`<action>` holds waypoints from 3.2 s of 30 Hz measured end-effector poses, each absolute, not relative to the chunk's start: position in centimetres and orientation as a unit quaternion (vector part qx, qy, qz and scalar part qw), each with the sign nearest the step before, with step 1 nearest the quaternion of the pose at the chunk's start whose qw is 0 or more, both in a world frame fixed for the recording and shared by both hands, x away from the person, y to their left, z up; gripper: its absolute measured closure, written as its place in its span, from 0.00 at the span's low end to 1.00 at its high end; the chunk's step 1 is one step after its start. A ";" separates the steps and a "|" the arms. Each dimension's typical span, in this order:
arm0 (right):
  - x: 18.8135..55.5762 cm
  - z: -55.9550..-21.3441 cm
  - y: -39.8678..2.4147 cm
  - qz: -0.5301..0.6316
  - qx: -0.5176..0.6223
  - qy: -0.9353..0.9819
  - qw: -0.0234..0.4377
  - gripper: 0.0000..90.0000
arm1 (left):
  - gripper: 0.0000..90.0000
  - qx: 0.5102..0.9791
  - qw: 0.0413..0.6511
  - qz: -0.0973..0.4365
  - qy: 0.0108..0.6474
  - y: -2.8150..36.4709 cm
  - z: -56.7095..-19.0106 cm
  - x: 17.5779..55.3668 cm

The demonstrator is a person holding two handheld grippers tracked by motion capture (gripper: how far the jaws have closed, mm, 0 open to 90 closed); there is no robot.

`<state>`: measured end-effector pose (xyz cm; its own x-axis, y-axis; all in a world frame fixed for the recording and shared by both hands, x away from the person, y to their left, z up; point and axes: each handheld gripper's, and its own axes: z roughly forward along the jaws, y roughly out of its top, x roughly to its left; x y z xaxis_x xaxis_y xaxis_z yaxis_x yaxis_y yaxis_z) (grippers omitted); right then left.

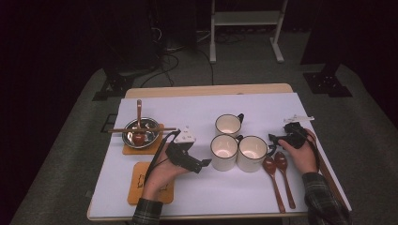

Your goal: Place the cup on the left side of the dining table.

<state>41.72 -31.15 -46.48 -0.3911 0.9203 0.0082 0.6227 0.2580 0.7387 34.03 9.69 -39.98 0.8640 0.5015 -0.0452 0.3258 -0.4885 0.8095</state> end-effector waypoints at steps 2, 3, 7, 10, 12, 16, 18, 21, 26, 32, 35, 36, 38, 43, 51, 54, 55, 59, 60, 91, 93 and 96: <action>41.7 -46.5 -31.1 0.339 0.506 0.762 0.220 0.20 | 0.00 0.857 0.446 0.096 0.238 9.4 -40.0 34.0; 41.7 -46.5 -31.1 0.339 0.506 0.762 0.220 0.20 | 0.00 0.857 0.447 0.095 0.237 9.3 -40.1 34.0; 41.7 -46.5 -31.1 0.339 0.506 0.762 0.220 0.20 | 0.00 0.857 0.450 0.097 0.232 8.9 -40.1 34.0; 41.7 -46.5 -31.1 0.339 0.506 0.762 0.220 0.20 | 0.00 0.857 0.453 0.095 0.228 8.5 -40.2 34.0; 41.7 -46.5 -31.1 0.339 0.506 0.762 0.220 0.20 | 0.00 0.858 0.453 0.093 0.225 8.2 -40.4 34.0; 41.7 -46.5 -31.1 0.339 0.506 0.762 0.220 0.20 | 0.00 0.859 0.454 0.089 0.220 7.7 -40.5 34.0; 41.7 -46.5 -31.1 0.339 0.506 0.762 0.220 0.20 | 0.00 0.860 0.454 0.089 0.217 7.5 -40.6 34.0; 41.7 -46.5 -31.1 0.339 0.506 0.762 0.220 0.20 | 0.00 0.858 0.457 0.090 0.215 7.1 -40.8 34.1; 41.7 -46.5 -31.1 0.339 0.506 0.762 0.220 0.20 | 0.00 0.857 0.462 0.084 0.213 6.7 -41.1 34.4; 41.7 -46.5 -31.1 0.339 0.506 0.762 0.220 0.20 | 0.00 0.856 0.465 0.084 0.207 6.2 -41.3 34.5; 41.7 -46.5 -31.1 0.339 0.506 0.762 0.220 0.20 | 0.00 0.857 0.466 0.086 0.205 5.9 -41.3 34.6; 41.7 -46.5 -31.1 0.339 0.506 0.762 0.220 0.20 | 0.00 0.856 0.467 0.087 0.205 5.8 -41.3 34.7; 41.7 -46.5 -31.1 0.339 0.506 0.762 0.220 0.20 | 0.00 0.856 0.467 0.088 0.203 5.7 -41.4 34.8; 41.7 -46.5 -31.1 0.339 0.506 0.762 0.220 0.20 | 0.00 0.855 0.471 0.089 0.200 5.1 -41.5 35.0; 41.7 -46.5 -31.1 0.339 0.506 0.762 0.220 0.20 | 0.00 0.854 0.474 0.090 0.192 4.2 -41.7 35.4; 41.7 -46.5 -31.1 0.338 0.506 0.762 0.220 0.20 | 0.00 0.855 0.474 0.092 0.191 3.8 -41.9 35.6; 41.7 -46.5 -31.1 0.339 0.506 0.762 0.220 0.20 | 0.00 0.855 0.474 0.092 0.190 3.8 -41.9 35.6; 41.7 -46.5 -31.1 0.339 0.506 0.762 0.220 0.20 | 0.00 0.853 0.478 0.092 0.190 3.5 -42.1 35.8; 41.7 -46.5 -31.1 0.338 0.506 0.762 0.220 0.20 | 0.00 0.853 0.477 0.094 0.189 3.4 -42.1 35.8; 41.7 -46.5 -31.1 0.338 0.506 0.762 0.221 0.20 | 0.03 0.862 0.458 0.104 0.189 2.8 -42.7 35.9; 41.7 -46.5 -31.1 0.338 0.506 0.762 0.221 0.20 | 0.03 0.863 0.458 0.102 0.187 2.9 -42.7 36.0; 41.7 -46.5 -31.1 0.338 0.506 0.762 0.221 0.20 | 0.03 0.863 0.459 0.103 0.186 2.8 -42.7 36.0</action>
